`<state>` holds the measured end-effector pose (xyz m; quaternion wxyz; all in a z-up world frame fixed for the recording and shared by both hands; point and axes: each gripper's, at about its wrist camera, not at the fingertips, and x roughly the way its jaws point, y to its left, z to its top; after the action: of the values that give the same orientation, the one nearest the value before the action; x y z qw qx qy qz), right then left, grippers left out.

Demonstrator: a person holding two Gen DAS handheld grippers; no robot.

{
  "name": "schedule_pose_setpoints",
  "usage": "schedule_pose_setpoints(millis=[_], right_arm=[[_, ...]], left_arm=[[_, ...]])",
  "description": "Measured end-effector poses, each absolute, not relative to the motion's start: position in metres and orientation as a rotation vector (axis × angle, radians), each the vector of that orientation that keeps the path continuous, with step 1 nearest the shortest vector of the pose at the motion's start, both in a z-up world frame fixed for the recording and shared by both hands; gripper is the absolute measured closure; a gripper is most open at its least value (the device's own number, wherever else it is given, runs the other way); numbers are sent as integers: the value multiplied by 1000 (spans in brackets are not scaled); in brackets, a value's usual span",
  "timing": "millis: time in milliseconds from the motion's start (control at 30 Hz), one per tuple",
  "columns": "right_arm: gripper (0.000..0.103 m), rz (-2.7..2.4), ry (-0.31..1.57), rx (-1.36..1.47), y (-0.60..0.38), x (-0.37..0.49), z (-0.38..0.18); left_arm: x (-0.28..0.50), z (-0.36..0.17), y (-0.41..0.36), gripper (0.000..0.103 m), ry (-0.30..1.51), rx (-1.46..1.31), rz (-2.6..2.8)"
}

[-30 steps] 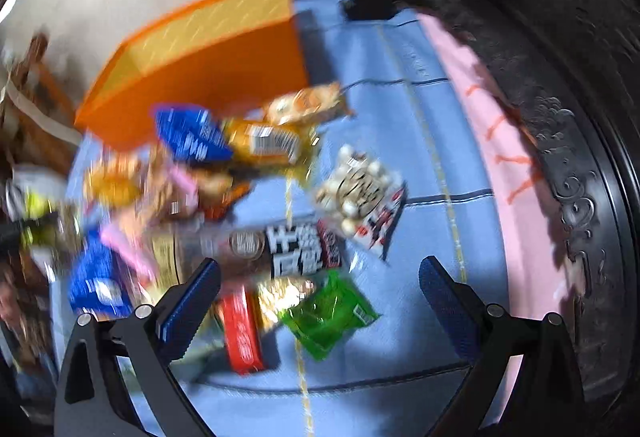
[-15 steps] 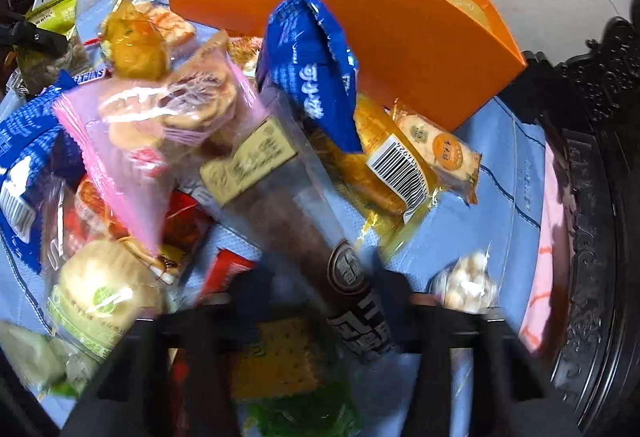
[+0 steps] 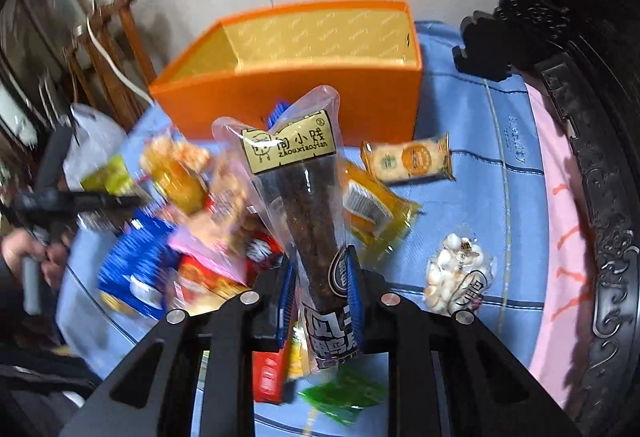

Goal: Organize snacks
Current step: 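Carry both snacks into the orange box and open both tools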

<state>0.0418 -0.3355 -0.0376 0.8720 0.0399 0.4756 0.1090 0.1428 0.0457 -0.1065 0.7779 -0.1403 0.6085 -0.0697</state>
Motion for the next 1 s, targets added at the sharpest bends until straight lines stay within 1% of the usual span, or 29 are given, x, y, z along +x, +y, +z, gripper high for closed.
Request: schedule_pose_setpoints(millis=[167,333,500,600,667,700,733,767,800,833,867,900,933,1000], right_arm=[[80,284,924,181,-334,45,-9],[80,350,855,243,-328,68,24],[79,373,745,389,-346,126,55],[79,320,708,376,-348,171,64],[78,277,705,376,-349,199,59],[74,251,739,373,-348,219,48],[70,239,773,361,-346,232,39],[67,211,807,341,-343,242,29],[60,164,847,307,-339,251,18],[52,135,859,293,-337,252,10],[47,130,853,296,-337,250,8],[39,133,838,304,-338,243,6],[35,136,824,315,-340,234,6],[34,141,820,340,-344,217,6]], left_arm=[[135,-58,62,80,1219,-333,-180],[148,3,47,80,1105,-308,-256],[208,52,-2,79,1010,-266,-368],[258,54,-45,79,1010,-216,-381],[284,47,-63,78,1040,-223,-399],[300,40,-77,75,1054,-209,-381],[308,33,-85,69,1060,-180,-343],[317,24,-94,44,1078,-144,-278],[321,19,-98,13,1087,-131,-253],[323,15,-100,6,1089,-112,-232],[320,12,-102,6,1078,-78,-205],[318,11,-103,6,1072,-59,-198],[313,9,-102,6,1071,-37,-197],[299,9,-96,6,1081,1,-195]])
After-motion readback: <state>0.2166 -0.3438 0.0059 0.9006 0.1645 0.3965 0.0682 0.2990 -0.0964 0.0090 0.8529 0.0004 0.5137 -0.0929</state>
